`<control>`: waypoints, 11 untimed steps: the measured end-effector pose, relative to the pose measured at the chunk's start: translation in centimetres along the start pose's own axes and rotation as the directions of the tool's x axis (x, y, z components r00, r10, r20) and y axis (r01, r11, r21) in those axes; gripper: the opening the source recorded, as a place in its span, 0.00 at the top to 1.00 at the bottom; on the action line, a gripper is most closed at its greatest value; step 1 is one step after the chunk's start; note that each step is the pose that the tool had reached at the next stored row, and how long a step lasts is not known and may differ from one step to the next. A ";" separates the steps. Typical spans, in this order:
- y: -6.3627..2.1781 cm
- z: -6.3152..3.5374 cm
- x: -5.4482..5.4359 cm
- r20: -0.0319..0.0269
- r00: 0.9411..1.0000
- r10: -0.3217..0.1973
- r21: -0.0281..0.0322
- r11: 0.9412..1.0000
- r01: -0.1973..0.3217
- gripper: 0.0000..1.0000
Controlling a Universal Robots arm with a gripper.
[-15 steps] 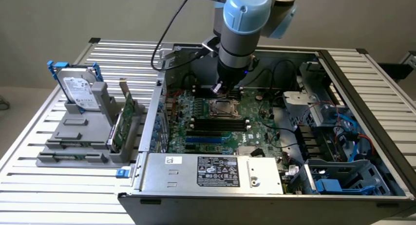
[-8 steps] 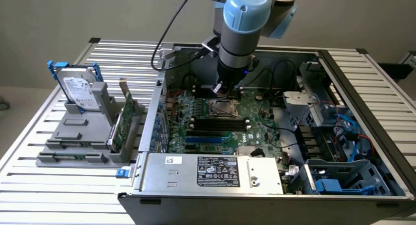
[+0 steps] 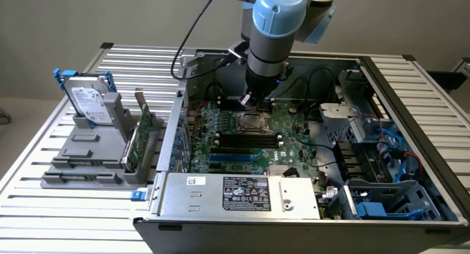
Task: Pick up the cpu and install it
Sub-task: 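Install the first cpu locking lever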
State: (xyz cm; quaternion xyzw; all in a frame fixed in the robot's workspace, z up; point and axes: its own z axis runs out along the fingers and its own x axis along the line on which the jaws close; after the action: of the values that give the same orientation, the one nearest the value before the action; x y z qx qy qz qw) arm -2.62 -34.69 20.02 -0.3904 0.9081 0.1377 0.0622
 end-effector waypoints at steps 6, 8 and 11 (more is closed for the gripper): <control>-0.12 -0.05 0.1 0.005 1.000 0.007 -0.001 1.000 -0.007 0.89; -0.15 -0.07 0.2 0.005 1.000 0.012 0.000 1.000 -0.012 0.89; -0.16 -0.07 0.2 0.006 1.000 0.015 0.001 1.000 -0.015 0.89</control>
State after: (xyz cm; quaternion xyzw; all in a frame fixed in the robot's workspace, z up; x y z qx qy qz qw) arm -2.62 -34.93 20.02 -0.3831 0.9109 0.1391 0.0642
